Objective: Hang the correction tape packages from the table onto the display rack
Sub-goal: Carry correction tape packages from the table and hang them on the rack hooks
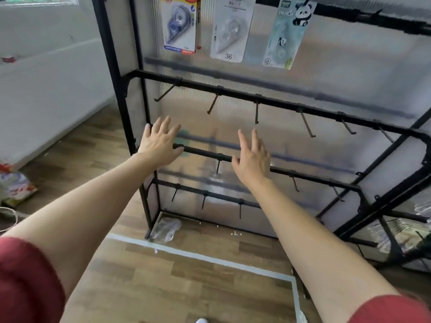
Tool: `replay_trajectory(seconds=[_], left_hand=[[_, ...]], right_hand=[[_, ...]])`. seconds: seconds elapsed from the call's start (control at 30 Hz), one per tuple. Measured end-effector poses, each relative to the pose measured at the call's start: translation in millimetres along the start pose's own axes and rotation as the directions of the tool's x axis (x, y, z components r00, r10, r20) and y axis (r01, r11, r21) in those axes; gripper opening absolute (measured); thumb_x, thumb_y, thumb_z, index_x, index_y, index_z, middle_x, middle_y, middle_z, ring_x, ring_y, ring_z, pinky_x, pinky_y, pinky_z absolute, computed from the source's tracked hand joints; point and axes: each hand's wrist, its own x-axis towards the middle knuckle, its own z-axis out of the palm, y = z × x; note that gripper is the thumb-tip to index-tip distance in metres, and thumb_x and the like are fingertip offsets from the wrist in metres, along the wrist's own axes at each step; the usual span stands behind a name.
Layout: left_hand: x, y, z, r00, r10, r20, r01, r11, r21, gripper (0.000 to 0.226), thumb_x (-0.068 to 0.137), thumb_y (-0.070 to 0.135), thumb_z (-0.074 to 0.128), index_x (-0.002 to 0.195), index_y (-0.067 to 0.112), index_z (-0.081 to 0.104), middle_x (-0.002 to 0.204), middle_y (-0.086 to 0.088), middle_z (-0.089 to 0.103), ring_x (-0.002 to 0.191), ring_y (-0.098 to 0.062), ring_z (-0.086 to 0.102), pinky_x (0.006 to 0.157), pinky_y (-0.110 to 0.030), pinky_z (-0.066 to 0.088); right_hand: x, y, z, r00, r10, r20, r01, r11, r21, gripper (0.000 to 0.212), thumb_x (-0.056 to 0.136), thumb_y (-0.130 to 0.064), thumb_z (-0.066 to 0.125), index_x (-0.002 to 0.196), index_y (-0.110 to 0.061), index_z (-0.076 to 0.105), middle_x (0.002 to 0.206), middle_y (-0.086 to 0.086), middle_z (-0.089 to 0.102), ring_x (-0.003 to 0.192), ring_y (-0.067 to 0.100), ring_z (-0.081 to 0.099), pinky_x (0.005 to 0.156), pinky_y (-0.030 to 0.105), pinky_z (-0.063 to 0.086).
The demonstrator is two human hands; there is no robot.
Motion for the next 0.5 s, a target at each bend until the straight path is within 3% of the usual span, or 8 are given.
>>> replay_trajectory(seconds=[0.27,0.5], left_hand=[[-122.0,-35.2,-17.7,0.996,-0.089,0.027,0.089,0.996,0.016,0.068,0.094,0.041,0.048,0.151,0.020,0.017,0.159,-0.012,0.006,0.146,-0.029,0.000,0.116,-0.048,0.001],[-283.9,-90.2,-24.1,0.947,-0.300,0.118,0.294,0.954,0.062,0.069,0.093,0.046,0.049,0.150,0.022,0.018,0.159,-0.012,0.006,0.146,-0.030,0.002,0.116,-0.049,0.004]], right_hand=[[-89.2,-55.9,4.4,0.991,-0.018,0.132,0.017,1.000,0.013,0.068,0.096,-0.034,0.046,0.152,-0.024,0.009,0.159,0.012,0.007,0.143,0.033,0.016,0.113,0.049,0.018],[-185.4,-141.5,20.1,0.935,-0.177,0.307,0.169,0.984,0.052,0.065,0.097,-0.032,0.043,0.151,-0.026,0.008,0.159,0.011,0.007,0.145,0.031,0.010,0.114,0.049,0.013]])
